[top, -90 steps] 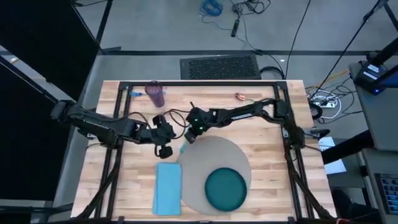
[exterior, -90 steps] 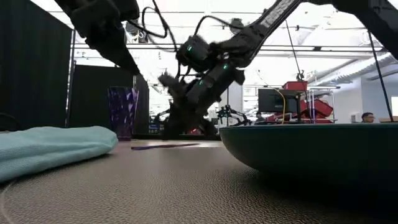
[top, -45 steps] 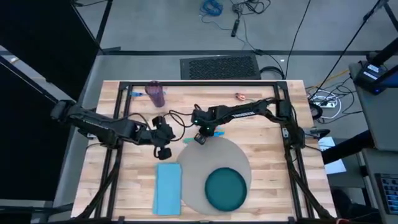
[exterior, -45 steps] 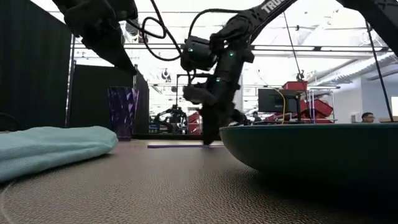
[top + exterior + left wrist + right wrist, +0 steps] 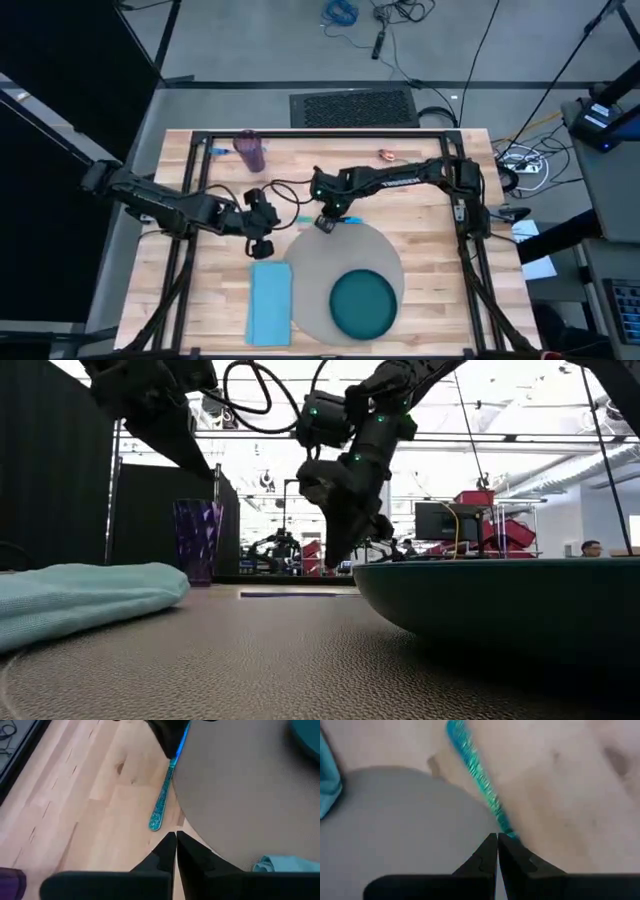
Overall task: Set table place
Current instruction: Adjust the gray mat
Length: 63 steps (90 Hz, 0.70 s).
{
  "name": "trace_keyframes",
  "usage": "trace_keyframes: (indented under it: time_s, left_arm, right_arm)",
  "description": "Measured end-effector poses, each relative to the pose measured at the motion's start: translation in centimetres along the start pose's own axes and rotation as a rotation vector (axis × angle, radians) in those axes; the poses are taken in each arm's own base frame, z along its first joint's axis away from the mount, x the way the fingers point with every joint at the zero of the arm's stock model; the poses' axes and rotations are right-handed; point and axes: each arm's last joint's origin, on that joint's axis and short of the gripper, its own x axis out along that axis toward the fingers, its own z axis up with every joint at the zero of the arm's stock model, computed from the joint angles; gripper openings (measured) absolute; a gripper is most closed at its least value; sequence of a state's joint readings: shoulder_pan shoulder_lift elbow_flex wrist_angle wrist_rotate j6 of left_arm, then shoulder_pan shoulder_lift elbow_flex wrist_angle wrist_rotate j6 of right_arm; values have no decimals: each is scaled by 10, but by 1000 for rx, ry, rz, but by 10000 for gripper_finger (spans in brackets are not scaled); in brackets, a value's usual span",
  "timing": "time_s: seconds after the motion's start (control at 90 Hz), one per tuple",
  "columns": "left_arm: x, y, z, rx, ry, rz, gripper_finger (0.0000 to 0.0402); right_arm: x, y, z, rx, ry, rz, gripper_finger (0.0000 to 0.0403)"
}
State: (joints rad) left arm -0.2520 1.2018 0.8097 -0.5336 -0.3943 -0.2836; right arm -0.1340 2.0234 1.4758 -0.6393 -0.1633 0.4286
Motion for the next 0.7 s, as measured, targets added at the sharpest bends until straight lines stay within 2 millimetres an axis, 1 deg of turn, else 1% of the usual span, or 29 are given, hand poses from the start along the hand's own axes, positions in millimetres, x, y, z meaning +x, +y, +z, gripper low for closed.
trace_keyframes:
  time_s: [0.322,0.4,0.578,0.7]
  left_arm:
    - [0,0,0,-18,0,-1,0]
    - [0,0,0,-18,0,-1,0]
    - [-1,-2,-1,-12,1,-6,0]
    - [-1,-3,-1,-7,4,-8,0]
  right_arm:
    - [2,1,-1,11,7,-6,0]
    - [5,0,-3,17,24,-15,0]
    - [20,-4,-7,30,78,-35,0]
    - [22,-5,-7,30,80,-42,0]
